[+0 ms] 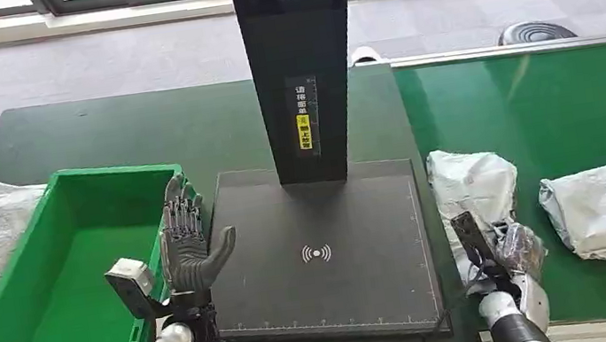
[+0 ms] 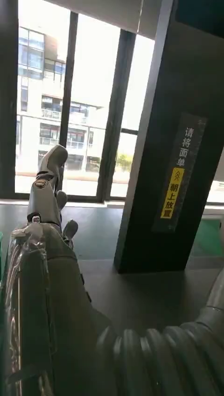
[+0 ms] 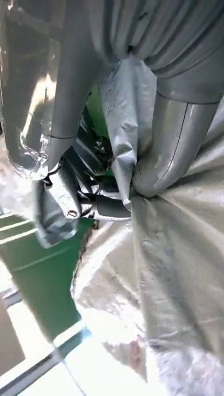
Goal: Moved the parcel from conveyor to table for the left to box.
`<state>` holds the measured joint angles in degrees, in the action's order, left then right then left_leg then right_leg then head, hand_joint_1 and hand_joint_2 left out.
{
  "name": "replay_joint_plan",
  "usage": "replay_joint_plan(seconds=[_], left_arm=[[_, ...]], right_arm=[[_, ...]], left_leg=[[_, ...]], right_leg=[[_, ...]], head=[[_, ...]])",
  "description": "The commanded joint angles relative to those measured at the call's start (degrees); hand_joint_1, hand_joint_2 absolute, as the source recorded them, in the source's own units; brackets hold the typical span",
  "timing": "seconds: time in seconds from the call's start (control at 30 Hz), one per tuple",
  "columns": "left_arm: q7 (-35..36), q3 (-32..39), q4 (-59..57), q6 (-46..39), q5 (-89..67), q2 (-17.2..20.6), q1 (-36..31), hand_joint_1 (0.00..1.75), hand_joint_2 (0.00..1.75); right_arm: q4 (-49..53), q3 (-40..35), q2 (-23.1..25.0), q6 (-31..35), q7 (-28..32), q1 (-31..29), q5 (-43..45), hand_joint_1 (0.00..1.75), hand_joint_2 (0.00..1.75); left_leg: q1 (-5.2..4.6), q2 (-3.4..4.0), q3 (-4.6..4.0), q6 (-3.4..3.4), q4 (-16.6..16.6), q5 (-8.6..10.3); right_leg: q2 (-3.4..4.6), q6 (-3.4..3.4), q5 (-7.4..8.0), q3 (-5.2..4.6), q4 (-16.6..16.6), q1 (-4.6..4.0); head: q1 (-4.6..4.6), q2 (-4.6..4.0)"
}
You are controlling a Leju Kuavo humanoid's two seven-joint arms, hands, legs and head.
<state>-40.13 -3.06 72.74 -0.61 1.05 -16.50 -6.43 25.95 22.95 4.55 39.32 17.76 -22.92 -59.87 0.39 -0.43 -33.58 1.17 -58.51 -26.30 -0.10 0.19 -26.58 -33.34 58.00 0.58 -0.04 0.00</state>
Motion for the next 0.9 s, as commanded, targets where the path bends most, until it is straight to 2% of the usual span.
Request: replay_joint_plan(seconds=[0.03, 0.07, 0.17, 0.4, 0.5, 0.53, 0.7, 0.8, 0.9], left_arm=[[0.13, 0.71, 0.86, -0.68, 0.34, -1.78, 3.53, 0.00, 1.75], [0.13, 0.71, 0.86, -0.68, 0.34, -1.78, 3.53, 0.00, 1.75], [0.13, 1.16, 1.69, -0.88, 0.42, -1.71, 3.92, 0.00, 1.75], [0.13, 1.52, 2.71, -0.90, 0.60, -1.57, 4.51, 0.00, 1.75], [0.13, 1.60, 3.40, -0.85, 0.61, -1.56, 4.98, 0.00, 1.75], [0.13, 1.61, 3.53, -0.90, 0.63, -1.62, 5.07, 0.00, 1.75], [0.13, 1.61, 3.53, -0.90, 0.63, -1.62, 5.07, 0.00, 1.75], [0.13, 1.61, 3.64, -0.97, 0.72, -1.78, 4.92, 0.00, 1.75], [0.13, 1.66, 3.76, -1.11, 0.72, -1.83, 4.81, 0.00, 1.75]], right_arm=[[21.12, 3.31, 7.77, 0.68, 11.06, 4.47, 2.11, 1.75, 1.75], [21.12, 3.31, 7.77, 0.68, 11.06, 4.47, 2.11, 1.75, 1.75], [27.87, 4.08, 11.11, 0.68, 17.44, 6.13, 2.91, 1.75, 1.75], [35.16, 2.51, 14.74, 0.68, 22.24, 8.72, 3.61, 1.75, 1.75], [41.65, -3.46, 15.38, 0.68, 22.24, 11.67, 5.79, 1.75, 1.75], [47.14, -5.37, 15.45, 0.68, 22.24, 13.99, 6.45, 1.75, 1.75], [47.14, -5.37, 15.45, 0.68, 22.24, 13.99, 6.45, 1.75, 1.75], [54.18, -12.60, 15.45, 0.68, 22.24, 17.03, 8.15, 1.75, 1.75], [52.58, -19.18, 15.15, 0.68, 22.02, 17.92, 6.54, 1.75, 1.75]], left_leg=[[-0.04, 0.18, 0.05, -0.02, 0.07, -0.05], [-0.04, 0.23, 0.08, -0.02, 0.12, -0.04], [-0.02, 0.29, 0.12, -0.03, 0.17, -0.06], [-0.04, 0.20, 0.01, -0.02, 0.10, -0.04], [-0.02, 0.21, 0.00, -0.02, 0.10, -0.06], [-0.03, 0.17, -0.02, -0.02, 0.08, -0.06], [-0.03, 0.12, 0.03, -0.06, 0.15, -0.04], [-0.04, 0.14, -0.02, -0.04, 0.13, -0.04], [-0.02, 0.22, 0.05, -0.04, 0.23, -0.04]], right_leg=[[0.15, -0.02, -0.01, -0.02, -0.04, 0.04], [0.20, -0.02, 0.02, 0.00, -0.09, 0.03], [0.25, -0.03, 0.02, 0.01, -0.13, 0.02], [0.19, -0.02, -0.01, -0.09, -0.05, 0.03], [0.17, -0.02, -0.01, -0.08, -0.06, 0.01], [0.15, -0.01, -0.02, -0.10, -0.03, 0.03], [0.08, 0.00, -0.02, -0.02, -0.13, 0.04], [0.10, 0.00, -0.03, -0.09, -0.08, 0.08], [0.17, -0.03, 0.00, -0.03, -0.19, 0.07]], head=[[0.00, 0.00], [0.00, 0.00], [0.00, 0.00], [0.00, 0.00], [0.00, 0.00], [0.00, 0.00], [-0.02, 0.00], [0.00, 0.00], [0.00, 0.00]])
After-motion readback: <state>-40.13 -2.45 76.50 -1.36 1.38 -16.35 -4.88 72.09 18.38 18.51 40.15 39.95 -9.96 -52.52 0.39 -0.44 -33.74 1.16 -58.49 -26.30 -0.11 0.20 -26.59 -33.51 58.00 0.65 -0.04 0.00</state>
